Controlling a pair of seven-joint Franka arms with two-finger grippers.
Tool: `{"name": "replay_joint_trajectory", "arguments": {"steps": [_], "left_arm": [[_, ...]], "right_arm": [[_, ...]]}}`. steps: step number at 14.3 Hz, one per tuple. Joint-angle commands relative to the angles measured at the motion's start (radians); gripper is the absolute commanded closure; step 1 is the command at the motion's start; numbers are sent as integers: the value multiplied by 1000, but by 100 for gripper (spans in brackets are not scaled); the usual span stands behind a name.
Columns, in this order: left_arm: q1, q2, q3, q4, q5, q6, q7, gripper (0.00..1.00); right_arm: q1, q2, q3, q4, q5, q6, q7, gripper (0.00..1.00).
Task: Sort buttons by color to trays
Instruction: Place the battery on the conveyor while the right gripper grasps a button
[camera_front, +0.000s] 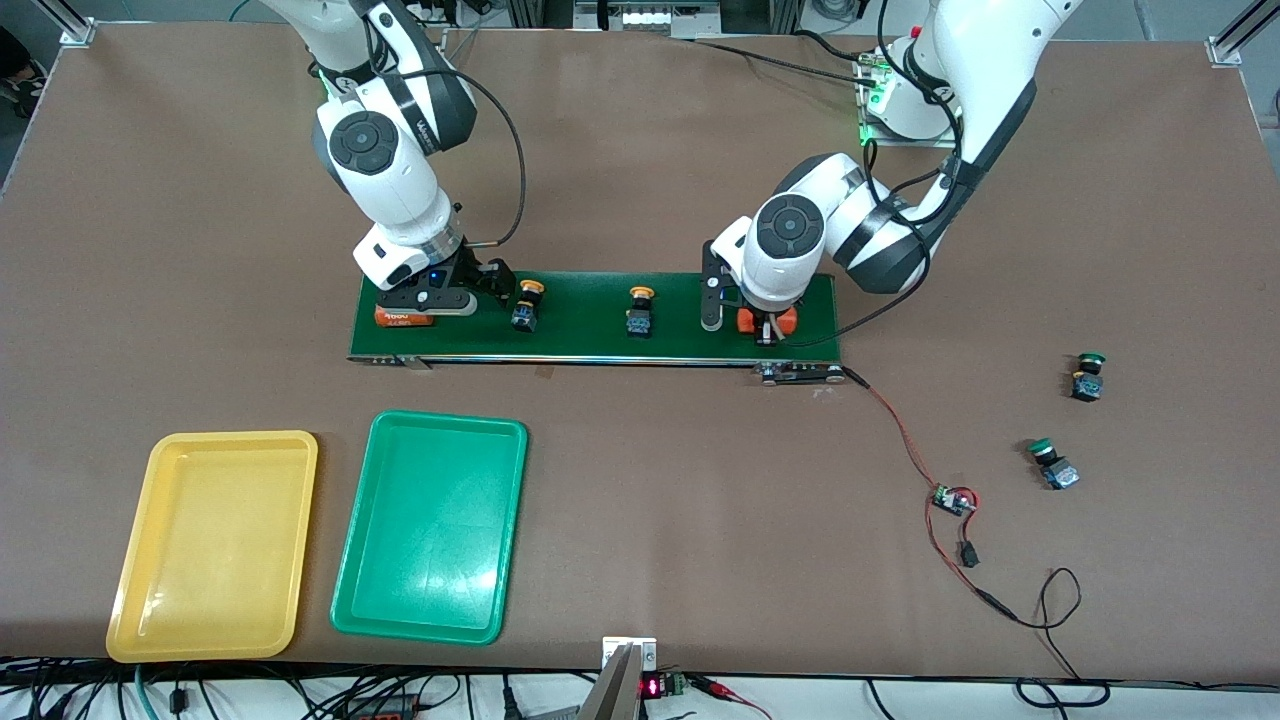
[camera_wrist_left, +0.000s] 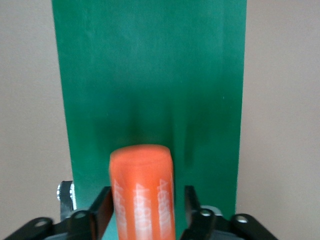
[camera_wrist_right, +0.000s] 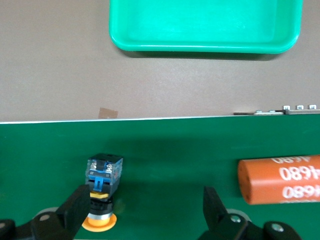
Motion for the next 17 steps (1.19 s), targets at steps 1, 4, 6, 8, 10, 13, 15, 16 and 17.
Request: {"name": "replay_joint_trajectory", "arguments": {"steps": [1,4,6,8,10,13,15,16,17], "left_arm": [[3,-28,-2,-4,16,-16,5,0],[22,-65,-1,5,12,-45,-38,0],[64,-88,-1,8,7,-71,-117,0],[115,-111,4,8,-2,-74,-156,0],[120,-120,37,22,-5,-74,-246,0],[106,-131,126,23,-27,-64,-412,0],[104,-135,189,25,-63,-61,-427,0],[112,-154,221,23,-89,-62,-427,0],[112,-181,253,19,-100,-71,-433,0]], "right_arm": [[7,19,-2,12,-21,17,0,0],[7,31,-2,12,-21,23,0,0],[7,44,-4,12,-23,40,0,0],[7,53,-4,12,-23,55,0,0],[7,61,-5,12,-24,69,0,0],[7,77,-10,12,-26,73,0,0],[7,97,-13,12,-52,75,-7,0],[8,102,-18,12,-60,75,-7,0],[8,107,-21,12,-60,75,-9,0]]}}
